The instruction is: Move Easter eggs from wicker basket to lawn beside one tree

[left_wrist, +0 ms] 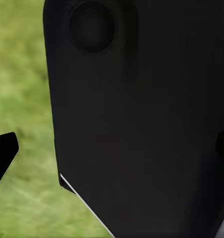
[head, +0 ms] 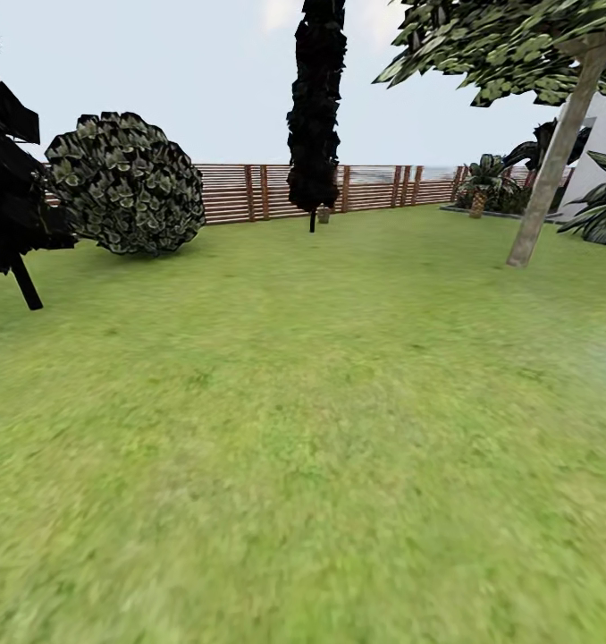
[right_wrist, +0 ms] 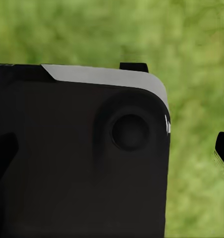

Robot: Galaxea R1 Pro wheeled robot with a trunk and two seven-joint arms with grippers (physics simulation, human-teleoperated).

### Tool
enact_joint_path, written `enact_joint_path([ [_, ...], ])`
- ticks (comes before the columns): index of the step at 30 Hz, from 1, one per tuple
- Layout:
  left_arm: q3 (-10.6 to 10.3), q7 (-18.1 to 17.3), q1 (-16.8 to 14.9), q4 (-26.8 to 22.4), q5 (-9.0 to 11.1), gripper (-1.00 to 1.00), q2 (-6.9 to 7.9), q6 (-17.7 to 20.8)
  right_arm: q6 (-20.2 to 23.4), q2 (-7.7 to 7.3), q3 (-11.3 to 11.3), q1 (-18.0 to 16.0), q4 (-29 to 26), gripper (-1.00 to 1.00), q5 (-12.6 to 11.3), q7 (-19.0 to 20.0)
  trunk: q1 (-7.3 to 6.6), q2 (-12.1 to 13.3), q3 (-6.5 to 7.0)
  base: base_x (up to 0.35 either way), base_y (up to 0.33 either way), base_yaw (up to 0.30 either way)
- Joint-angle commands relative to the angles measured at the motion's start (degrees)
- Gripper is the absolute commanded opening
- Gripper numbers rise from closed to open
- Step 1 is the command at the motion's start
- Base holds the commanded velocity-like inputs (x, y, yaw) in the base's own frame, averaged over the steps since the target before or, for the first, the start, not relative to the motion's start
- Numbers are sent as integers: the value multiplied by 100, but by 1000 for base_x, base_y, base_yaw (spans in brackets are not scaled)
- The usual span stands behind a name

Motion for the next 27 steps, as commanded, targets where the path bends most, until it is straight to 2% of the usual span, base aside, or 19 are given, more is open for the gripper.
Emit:
enact_joint_path([
  [1, 2, -7, -1, 0, 7, 100, 0, -6, -19, 0, 4, -3, 5, 100, 3, 7, 3, -2, -5, 338, 0, 0],
  [27, 5, -7, -2, 0, 7, 100, 2, -6, -19, 0, 4, -3, 5, 100, 3, 7, 3, -2, -5, 338, 0, 0],
])
